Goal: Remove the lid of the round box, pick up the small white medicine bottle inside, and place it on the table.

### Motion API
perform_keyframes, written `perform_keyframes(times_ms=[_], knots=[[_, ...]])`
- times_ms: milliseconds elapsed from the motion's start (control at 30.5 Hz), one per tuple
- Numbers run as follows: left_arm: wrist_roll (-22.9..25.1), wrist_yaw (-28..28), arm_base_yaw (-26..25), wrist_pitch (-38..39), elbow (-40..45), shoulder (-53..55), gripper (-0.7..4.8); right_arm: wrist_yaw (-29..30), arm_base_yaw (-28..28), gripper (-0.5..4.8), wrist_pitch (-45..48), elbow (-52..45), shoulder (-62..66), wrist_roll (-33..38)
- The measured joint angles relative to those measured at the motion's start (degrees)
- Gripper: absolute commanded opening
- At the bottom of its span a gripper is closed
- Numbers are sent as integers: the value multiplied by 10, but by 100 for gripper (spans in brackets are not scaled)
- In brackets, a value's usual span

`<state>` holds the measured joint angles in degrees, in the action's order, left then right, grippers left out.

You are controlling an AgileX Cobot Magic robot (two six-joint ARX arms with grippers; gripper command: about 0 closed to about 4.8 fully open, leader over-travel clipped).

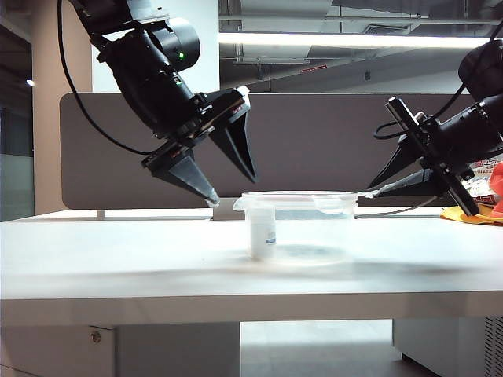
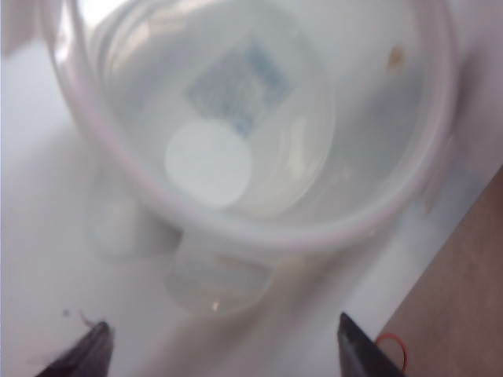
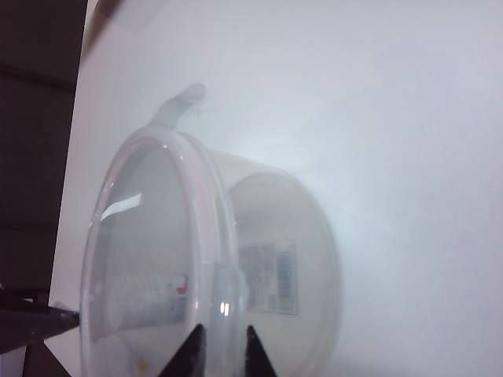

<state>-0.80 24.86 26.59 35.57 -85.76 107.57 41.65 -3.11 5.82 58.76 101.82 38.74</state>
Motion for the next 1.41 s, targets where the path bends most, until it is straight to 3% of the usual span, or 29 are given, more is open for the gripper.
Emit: perform_keyframes(times_ms=[131, 786, 917, 1048, 1179, 1277, 1408], knots=[[-12, 7, -1, -21, 0, 0, 295, 0, 0, 62, 0, 0, 0, 0], [-29, 44, 0, -41, 0, 30, 293, 0, 0, 62, -3, 0, 0, 0], [-29, 45, 0, -41, 0, 31, 264, 0, 0, 62, -3, 0, 0, 0], [-29, 53, -1, -40, 0, 31, 171, 0, 0, 62, -3, 0, 0, 0], [-29, 59, 0, -32, 0, 31, 166, 0, 0, 62, -3, 0, 0, 0], [-28, 63, 0, -32, 0, 31, 110, 0, 0, 62, -3, 0, 0, 0], [-29, 73, -1, -31, 0, 31, 110, 0, 0, 62, -4, 0, 0, 0]])
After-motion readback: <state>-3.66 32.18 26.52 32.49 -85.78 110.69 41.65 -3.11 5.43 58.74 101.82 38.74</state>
